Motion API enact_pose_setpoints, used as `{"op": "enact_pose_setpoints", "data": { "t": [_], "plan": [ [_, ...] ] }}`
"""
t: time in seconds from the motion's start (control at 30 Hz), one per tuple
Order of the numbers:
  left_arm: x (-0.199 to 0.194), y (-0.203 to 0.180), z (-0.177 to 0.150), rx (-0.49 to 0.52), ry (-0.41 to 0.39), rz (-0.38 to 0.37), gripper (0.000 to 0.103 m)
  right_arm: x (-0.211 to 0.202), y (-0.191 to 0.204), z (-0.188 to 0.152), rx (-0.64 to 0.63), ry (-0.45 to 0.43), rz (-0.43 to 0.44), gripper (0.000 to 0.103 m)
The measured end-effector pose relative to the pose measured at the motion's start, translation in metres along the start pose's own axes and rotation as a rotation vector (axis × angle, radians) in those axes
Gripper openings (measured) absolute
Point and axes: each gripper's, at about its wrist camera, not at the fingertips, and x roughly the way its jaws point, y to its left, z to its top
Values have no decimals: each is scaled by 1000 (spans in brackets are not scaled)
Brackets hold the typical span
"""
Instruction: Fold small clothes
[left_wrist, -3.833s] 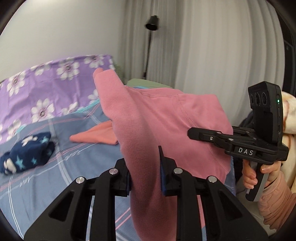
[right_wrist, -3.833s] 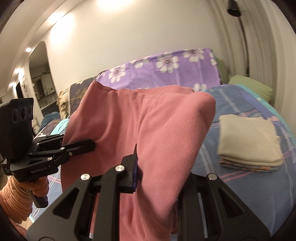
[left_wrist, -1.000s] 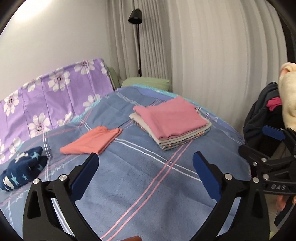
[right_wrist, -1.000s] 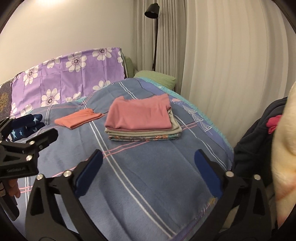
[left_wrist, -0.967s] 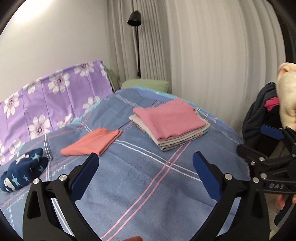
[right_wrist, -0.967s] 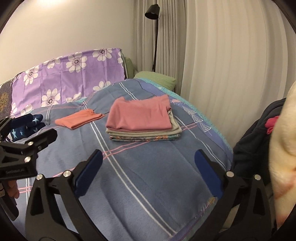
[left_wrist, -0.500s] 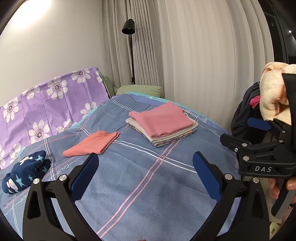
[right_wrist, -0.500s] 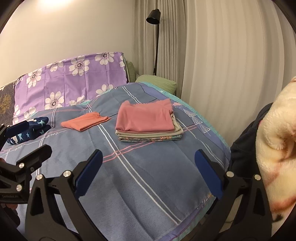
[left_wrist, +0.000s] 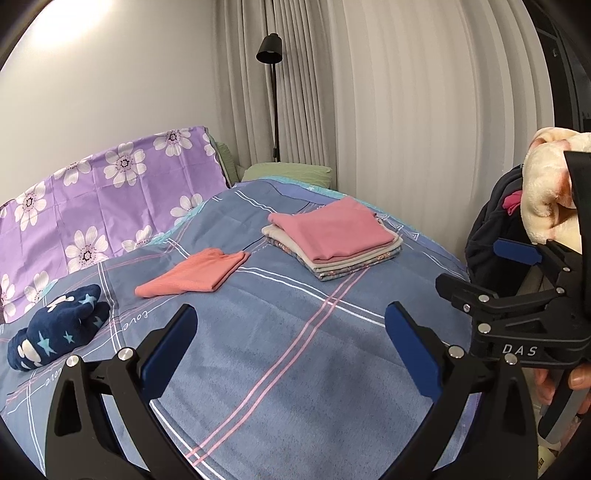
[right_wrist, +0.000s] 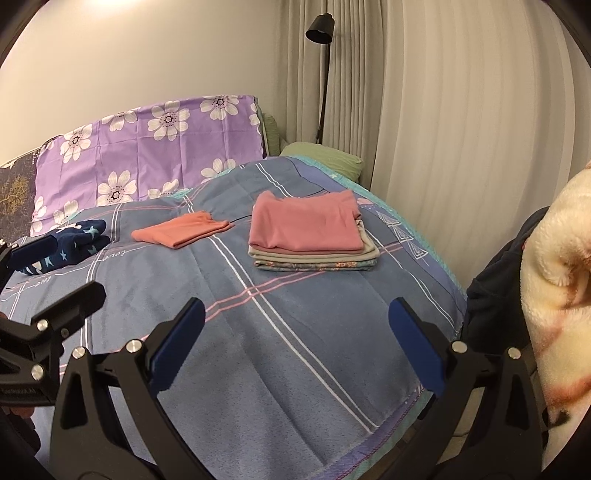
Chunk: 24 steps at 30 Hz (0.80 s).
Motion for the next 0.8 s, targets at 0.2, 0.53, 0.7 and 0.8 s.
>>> {"op": "enact_pose_setpoints", "data": {
  "t": [0.2, 0.53, 0.7, 0.8],
  "plan": [
    [1, 1, -3, -4, 15, -5, 102, 0, -1, 1, 8, 6, -10, 101],
    [2, -4, -5, 24, 19, 12, 102, 3, -8, 0, 33, 23, -16, 101],
    [2, -4, -6, 25, 22, 12, 102, 4, -8, 0, 33, 26, -14, 101],
    [3, -5, -7, 27, 27, 13, 102, 6, -9, -1, 33, 31, -12, 101]
  ]
}}
